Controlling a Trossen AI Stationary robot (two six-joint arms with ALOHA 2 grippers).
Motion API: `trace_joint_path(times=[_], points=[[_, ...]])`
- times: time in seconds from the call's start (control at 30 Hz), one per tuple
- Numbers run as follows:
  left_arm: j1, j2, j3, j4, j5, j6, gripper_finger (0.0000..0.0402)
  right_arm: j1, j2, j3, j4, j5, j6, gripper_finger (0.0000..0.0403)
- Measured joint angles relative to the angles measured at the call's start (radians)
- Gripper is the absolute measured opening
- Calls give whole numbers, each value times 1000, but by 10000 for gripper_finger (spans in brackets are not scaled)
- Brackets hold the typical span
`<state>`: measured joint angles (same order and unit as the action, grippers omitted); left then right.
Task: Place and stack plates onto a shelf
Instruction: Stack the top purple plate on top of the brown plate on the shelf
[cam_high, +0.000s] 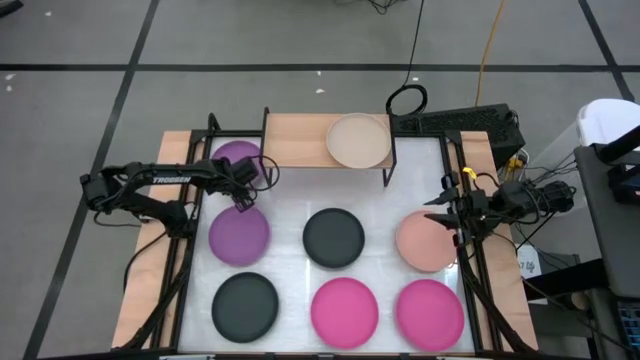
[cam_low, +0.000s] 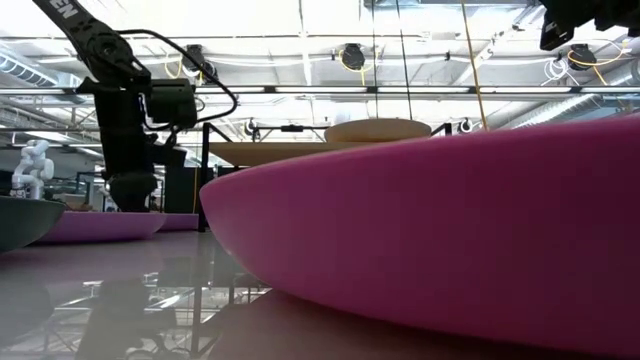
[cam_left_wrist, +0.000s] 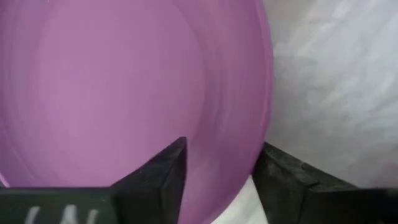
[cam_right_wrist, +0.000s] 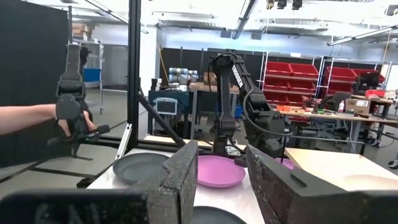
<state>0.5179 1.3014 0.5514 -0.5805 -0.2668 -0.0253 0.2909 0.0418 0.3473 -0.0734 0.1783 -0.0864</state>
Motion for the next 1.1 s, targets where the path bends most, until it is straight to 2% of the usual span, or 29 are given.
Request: trace_joint_path(times=[0.3,0.4,0.5,0.73,0.9,1.0,1.1], points=[[-1,0,13,-10,-2,8,17,0,0,0,-7,1,7,121],[-1,-11,51,-53,5,-5,12,0,0,0,-9,1,15,121],[-1,-34,132,-164,-4,-47,11,0,0,0,-12,2,15,121],[-4,-134,360,-440,-169,-183,10,0,0,0,-11,3,15,121],[-50,-199,504,-417,-180,-150,10,0,0,0,-9,3,14,121],[-124,-194,598,-351,-172,-109,10,0,0,0,-4,6,9,121],[-208,-155,688,-247,-121,-43,10,0,0,0,-2,7,-2,121]])
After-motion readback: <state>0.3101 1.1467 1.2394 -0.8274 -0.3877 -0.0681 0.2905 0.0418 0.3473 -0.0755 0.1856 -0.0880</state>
